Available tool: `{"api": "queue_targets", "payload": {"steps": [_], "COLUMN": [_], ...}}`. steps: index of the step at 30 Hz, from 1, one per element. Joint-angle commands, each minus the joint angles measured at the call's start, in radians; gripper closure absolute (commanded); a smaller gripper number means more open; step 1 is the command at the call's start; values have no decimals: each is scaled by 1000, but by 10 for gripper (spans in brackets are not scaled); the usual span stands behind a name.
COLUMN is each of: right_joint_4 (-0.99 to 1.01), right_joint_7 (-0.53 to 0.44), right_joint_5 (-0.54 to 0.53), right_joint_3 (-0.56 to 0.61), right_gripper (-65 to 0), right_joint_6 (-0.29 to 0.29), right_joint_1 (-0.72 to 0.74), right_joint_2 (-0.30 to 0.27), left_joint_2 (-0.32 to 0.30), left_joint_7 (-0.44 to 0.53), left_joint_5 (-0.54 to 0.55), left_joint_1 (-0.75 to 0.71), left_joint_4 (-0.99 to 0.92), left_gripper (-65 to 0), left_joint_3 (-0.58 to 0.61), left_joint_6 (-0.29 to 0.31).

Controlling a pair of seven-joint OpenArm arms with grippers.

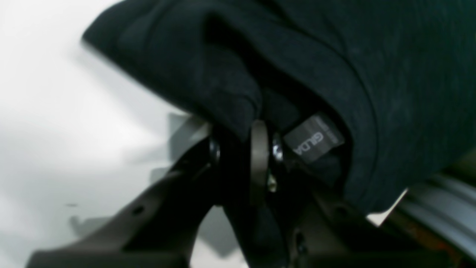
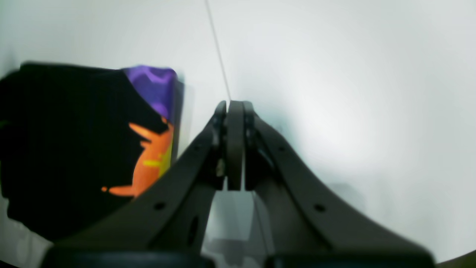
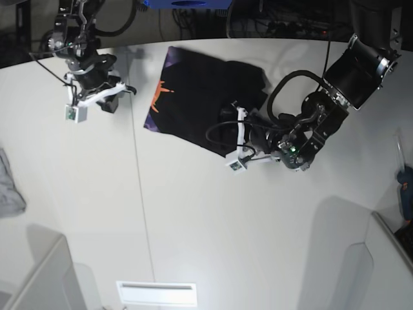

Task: Fold the T-shirt properly
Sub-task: 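Drag the folded bundle with the left gripper toward the table center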

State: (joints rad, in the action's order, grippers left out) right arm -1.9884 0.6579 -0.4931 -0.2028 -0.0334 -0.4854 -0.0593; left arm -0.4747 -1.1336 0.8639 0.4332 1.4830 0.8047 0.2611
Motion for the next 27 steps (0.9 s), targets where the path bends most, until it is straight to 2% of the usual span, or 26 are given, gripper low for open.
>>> {"api": "queue_targets", "payload": {"steps": [1, 5, 6, 11, 16, 20, 24, 27], "right_joint_4": [-13, -13, -13, -13, -13, -12, 22, 53], "right_joint_7": [-22, -22, -22, -23, -23, -23, -23, -23], "right_joint_5": [-5, -5, -5, -5, -3, -3, -3, -3], "right_joint_3": [-4, -4, -4, 6, -2, 7, 9, 35], "right_gripper": [0, 0, 0, 0, 0, 0, 0, 0], "right_joint_6": [2, -3, -18, -99, -107, -107, -107, -107], "right_joint_1": [4, -6, -14, -54, -92, -103, -112, -112], "right_joint_2": [-7, -6, -6, -4, 29, 46, 92, 94], "left_joint_2": [-8, -6, -6, -2, 21, 63, 84, 103], "left_joint_7": [7, 8, 11, 158, 327, 386, 471, 514], "left_joint_5": [-7, -179, -239, -492, -753, -823, -840, -840], "left_joint_1": [48, 105, 106, 94, 57, 63, 66, 68], "left_joint_4": [18, 60, 78, 109, 104, 69, 57, 49], "left_gripper": [0, 0, 0, 0, 0, 0, 0, 0], "left_joint_3": [26, 149, 173, 226, 224, 224, 224, 226], "left_joint_6": [2, 7, 27, 234, 350, 437, 437, 437]}}
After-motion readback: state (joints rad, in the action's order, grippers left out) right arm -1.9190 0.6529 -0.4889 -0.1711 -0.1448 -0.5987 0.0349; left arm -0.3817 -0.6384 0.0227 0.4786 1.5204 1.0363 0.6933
